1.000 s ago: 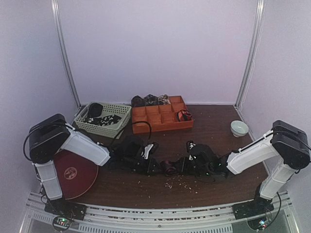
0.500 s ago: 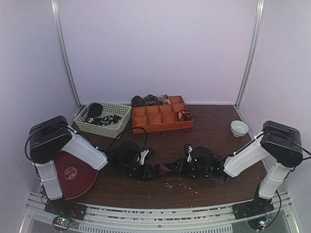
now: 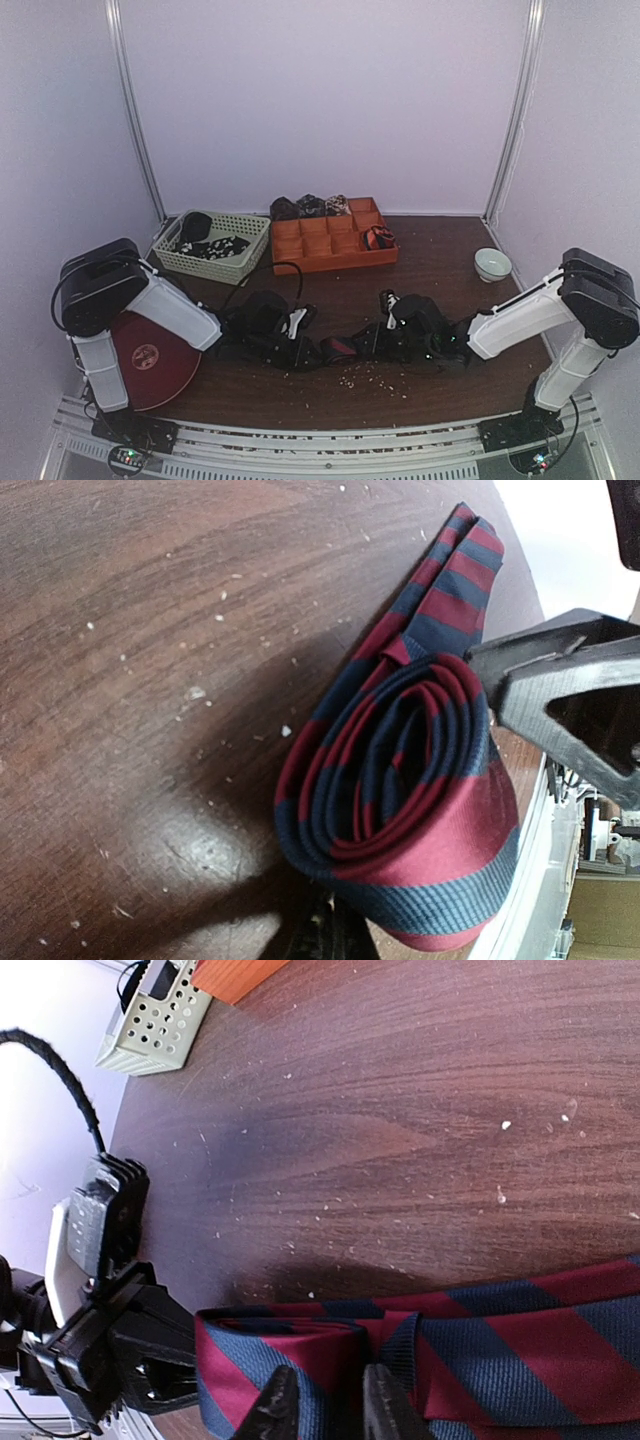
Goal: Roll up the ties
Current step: Roll the tie at the center of the board.
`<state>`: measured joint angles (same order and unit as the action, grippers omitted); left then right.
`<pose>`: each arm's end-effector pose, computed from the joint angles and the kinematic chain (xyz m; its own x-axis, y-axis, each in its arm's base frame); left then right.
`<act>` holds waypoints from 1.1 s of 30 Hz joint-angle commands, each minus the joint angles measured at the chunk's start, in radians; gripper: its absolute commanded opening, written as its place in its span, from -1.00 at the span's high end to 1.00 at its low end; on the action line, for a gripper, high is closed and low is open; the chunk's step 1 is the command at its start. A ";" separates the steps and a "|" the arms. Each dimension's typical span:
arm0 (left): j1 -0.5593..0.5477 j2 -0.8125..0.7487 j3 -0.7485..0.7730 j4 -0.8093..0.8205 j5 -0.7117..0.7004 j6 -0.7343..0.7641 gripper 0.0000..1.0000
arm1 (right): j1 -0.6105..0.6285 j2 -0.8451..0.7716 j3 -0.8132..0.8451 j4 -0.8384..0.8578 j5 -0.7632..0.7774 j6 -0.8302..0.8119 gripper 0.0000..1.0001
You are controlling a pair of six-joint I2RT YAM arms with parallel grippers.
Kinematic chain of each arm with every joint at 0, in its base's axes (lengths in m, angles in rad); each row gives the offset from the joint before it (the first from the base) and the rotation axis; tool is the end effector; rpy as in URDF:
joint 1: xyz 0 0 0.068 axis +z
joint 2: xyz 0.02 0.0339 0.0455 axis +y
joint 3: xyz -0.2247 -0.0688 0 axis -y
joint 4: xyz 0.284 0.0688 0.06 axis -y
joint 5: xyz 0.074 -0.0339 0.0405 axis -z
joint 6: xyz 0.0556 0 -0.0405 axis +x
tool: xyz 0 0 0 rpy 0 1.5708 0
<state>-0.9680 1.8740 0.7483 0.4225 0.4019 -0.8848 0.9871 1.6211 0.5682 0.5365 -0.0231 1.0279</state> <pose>0.1856 -0.3081 0.0165 -0.9498 0.1239 -0.2874 0.3037 0.5870 -0.7505 0.1845 0.2817 0.0569 -0.8643 0.2445 -0.4395 -0.2037 0.6287 0.7505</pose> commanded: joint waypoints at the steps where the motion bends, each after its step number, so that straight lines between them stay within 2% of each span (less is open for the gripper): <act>1: -0.003 0.013 0.026 0.028 -0.009 0.021 1.00 | -0.003 0.006 0.014 -0.051 0.009 -0.029 0.55; 11: -0.003 -0.002 0.103 -0.016 0.016 0.049 1.00 | -0.004 0.042 0.025 -0.033 -0.034 -0.053 0.69; 17: -0.003 -0.003 0.141 -0.048 0.020 0.064 1.00 | -0.003 0.050 0.021 -0.020 -0.036 -0.054 0.70; 26: -0.005 0.022 0.156 -0.058 0.023 0.073 0.93 | -0.022 0.023 -0.009 -0.021 0.046 -0.066 0.71; 33: -0.006 0.024 0.174 -0.065 0.036 0.081 0.92 | -0.027 0.039 -0.025 0.058 0.005 -0.073 0.73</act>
<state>-0.9680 1.8797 0.8833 0.3328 0.4168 -0.8272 0.9668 1.6524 0.5613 0.5377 -0.0067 0.9707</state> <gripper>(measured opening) 0.036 0.136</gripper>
